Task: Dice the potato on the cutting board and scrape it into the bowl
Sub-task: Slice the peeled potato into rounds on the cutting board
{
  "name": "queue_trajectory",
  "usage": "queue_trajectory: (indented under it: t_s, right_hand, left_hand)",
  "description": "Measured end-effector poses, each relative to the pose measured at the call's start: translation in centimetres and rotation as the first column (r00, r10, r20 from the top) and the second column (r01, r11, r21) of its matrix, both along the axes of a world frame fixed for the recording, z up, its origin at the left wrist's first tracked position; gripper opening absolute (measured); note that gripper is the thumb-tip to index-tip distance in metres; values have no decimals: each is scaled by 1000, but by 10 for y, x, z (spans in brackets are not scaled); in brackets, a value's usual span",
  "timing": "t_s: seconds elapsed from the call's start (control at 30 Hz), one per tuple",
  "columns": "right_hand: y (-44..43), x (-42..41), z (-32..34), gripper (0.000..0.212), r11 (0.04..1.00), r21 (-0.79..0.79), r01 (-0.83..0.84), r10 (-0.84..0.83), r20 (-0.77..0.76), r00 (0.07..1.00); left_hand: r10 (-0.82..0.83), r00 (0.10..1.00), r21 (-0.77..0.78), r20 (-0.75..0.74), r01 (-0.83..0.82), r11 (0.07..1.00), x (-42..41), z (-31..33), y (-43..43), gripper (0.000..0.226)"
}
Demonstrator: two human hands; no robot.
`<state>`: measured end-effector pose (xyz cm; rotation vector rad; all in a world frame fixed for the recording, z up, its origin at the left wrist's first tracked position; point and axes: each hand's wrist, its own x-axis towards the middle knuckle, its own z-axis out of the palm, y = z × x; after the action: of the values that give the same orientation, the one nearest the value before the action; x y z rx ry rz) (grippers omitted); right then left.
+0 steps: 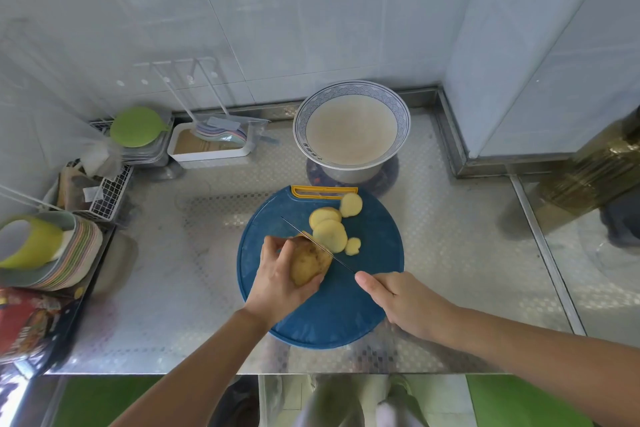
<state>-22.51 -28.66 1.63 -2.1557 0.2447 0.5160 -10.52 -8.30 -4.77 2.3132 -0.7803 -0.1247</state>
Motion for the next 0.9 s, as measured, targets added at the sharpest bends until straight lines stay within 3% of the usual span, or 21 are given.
queue_trajectory:
  t_s: [0.57, 0.9]
  right_hand:
    - [0, 0, -1, 58, 999, 19, 42, -41, -57, 998]
    - [-9, 22, 4, 57, 990, 138, 39, -7, -222, 975]
  left_hand:
    - [-4, 1000, 38, 6, 4, 999, 1, -1, -2, 60]
    - [-14, 999, 95, 31, 11, 995, 0, -2, -4, 61]
